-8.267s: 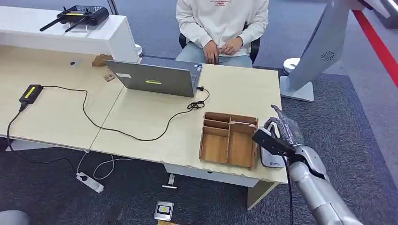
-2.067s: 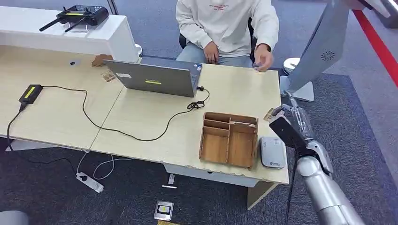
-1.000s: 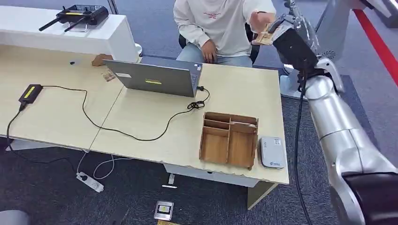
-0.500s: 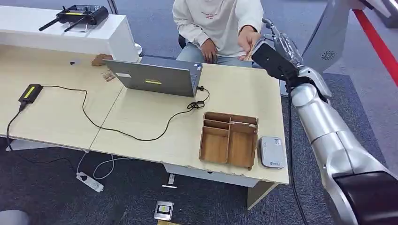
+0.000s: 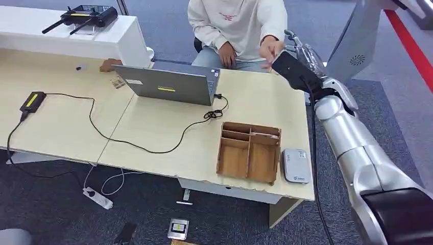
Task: Pass the card to the sensor for recognition and then transmit it.
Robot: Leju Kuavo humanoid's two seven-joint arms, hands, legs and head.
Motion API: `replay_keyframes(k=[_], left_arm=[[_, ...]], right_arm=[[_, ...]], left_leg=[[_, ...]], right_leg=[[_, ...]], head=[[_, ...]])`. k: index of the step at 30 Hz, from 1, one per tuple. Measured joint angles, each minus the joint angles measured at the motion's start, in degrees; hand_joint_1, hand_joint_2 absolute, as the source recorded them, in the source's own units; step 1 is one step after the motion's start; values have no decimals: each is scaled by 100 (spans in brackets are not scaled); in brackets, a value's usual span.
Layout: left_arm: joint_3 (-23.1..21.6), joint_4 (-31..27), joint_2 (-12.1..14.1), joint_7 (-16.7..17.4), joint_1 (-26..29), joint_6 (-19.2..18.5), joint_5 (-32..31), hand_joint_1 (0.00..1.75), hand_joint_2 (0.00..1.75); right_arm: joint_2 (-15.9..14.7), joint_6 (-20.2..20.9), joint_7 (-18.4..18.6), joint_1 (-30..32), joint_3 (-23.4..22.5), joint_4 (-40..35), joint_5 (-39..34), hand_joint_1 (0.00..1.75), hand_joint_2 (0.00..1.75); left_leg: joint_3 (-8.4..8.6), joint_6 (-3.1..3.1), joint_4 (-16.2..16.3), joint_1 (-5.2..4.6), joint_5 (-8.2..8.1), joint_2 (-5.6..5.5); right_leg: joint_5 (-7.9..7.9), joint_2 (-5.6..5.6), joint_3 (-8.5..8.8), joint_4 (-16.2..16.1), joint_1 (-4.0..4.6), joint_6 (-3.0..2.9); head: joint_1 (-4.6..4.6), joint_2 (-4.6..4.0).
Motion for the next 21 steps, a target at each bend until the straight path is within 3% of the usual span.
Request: replay_keyframes(k=[1, 3, 5, 21], left_arm=[[-17, 35, -11, -335, -2, 66, -2, 0, 0], [-44, 111, -37, -729, -4, 71, 7, 0, 0], [-68, 192, -64, -854, -2, 27, 24, 0, 0], [-205, 422, -177, -784, -3, 169, 252, 0, 0]], right_arm=[[-4, -9, -48, 0, 7, 7, -6, 0, 175], [-9, -46, -162, 0, 22, 28, -20, 0, 175], [-11, -142, -245, -3, 35, 29, -20, 0, 175], [-107, -407, -496, -93, 11, -52, -658, 0, 175]], left_leg=[[-1, 0, 0, 0, 0, 0], [-1, 0, 0, -1, -1, 0], [0, 1, 0, -1, -2, 0], [5, 0, 2, -1, -1, 0]], right_leg=[[0, 0, 0, 0, 0, 0], [0, 0, 0, 0, 0, 0], [0, 1, 0, 0, 0, 0], [0, 1, 2, 0, 0, 0]], head=[[2, 0], [0, 0], [0, 0], [0, 0]])
